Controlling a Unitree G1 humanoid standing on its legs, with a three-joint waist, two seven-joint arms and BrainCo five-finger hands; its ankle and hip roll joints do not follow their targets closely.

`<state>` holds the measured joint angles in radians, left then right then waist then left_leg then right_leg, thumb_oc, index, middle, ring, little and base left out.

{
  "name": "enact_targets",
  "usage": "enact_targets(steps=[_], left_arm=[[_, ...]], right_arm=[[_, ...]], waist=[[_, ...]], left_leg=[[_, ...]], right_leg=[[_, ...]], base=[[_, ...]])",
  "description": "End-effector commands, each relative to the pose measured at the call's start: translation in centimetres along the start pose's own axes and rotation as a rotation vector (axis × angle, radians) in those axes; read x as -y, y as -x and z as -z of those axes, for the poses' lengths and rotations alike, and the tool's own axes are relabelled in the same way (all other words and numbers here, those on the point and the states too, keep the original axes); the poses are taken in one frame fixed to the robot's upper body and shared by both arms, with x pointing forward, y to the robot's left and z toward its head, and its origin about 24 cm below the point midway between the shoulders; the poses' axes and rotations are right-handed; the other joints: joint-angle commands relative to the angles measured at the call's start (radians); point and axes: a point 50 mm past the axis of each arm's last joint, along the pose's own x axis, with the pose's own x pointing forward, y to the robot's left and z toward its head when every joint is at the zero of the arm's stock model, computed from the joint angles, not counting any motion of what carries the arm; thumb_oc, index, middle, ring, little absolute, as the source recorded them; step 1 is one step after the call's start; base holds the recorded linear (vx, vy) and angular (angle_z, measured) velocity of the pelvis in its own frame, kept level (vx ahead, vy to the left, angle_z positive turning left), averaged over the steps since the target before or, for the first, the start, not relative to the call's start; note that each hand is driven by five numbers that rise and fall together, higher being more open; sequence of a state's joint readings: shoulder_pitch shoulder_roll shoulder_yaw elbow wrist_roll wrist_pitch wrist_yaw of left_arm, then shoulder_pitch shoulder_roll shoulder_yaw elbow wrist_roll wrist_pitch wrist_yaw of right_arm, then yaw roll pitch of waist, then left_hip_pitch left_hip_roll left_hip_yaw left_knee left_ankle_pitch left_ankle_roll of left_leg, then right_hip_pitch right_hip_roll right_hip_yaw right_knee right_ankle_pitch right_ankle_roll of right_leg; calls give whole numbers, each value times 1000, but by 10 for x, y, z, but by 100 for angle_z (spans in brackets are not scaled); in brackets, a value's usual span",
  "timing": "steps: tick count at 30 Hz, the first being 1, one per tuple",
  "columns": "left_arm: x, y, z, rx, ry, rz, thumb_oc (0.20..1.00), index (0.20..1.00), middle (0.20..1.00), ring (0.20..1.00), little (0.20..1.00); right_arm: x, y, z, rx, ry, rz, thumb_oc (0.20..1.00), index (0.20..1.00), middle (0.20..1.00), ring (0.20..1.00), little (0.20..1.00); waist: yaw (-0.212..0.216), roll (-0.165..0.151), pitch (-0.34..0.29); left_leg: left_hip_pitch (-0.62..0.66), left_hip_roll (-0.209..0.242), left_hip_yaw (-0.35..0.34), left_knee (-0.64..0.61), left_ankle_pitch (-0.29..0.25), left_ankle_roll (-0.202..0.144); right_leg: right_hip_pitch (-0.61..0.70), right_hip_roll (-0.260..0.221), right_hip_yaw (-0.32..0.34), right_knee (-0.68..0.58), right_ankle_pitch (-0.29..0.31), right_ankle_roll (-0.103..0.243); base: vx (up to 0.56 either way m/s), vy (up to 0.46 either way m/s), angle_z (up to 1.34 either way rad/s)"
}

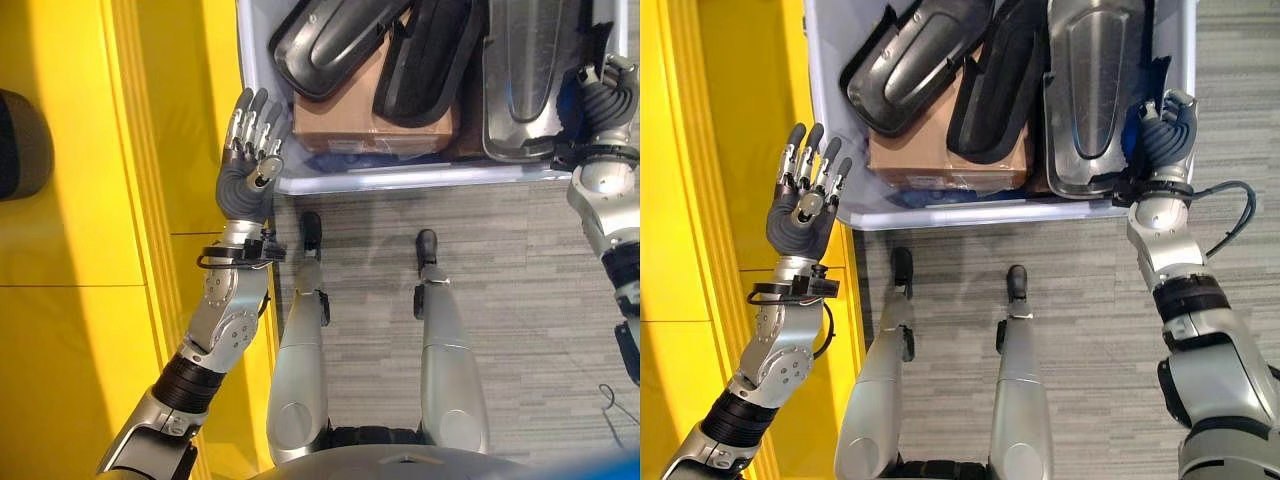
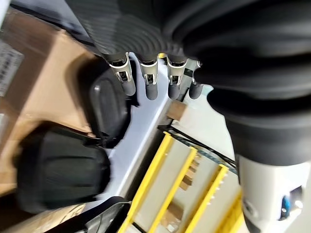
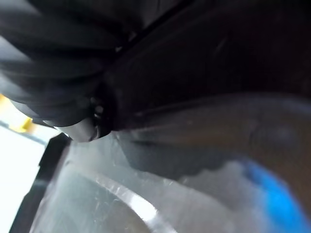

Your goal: Move parts from the plastic box to the shelf.

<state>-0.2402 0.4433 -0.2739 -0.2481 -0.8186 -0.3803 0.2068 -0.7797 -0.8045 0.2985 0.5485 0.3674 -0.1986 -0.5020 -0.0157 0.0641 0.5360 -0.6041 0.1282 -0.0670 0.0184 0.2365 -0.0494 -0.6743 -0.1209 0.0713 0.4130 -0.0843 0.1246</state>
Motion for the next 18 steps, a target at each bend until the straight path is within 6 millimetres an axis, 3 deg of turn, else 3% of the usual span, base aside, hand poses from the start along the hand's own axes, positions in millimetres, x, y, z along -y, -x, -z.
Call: enact_targets(steps=[1,13,18], left_arm=[[-7,2,-14,48,-27,34,1000,1000,1000,1000,1000],[-38,21,-11,-40,-103,-22,1000,1000,1000,1000,1000],[-50,34,-9,-76,-124,-59,1000,1000,1000,1000,1000]], right_arm=[[6,-3,-37,214,-64,2,200,200,200,200,200],[10,34,-24,237,-61,-95,200,200,200,200,200],[6,54,-17,226,-111,-140,200,200,200,200,200]], waist=[[10,-100,-16],[9,-142,-132],[8,-153,-213]], left_leg=[[189,12,4,67,-227,-20],[306,39,-1,38,-227,-27],[363,50,2,-6,-219,-34]], right_leg=[[188,2,-30,-198,73,-18],[341,-4,-47,-294,91,-11],[398,-7,-52,-349,107,-4]], base=[[0,0,0],[27,-18,3],[29,-10,2]])
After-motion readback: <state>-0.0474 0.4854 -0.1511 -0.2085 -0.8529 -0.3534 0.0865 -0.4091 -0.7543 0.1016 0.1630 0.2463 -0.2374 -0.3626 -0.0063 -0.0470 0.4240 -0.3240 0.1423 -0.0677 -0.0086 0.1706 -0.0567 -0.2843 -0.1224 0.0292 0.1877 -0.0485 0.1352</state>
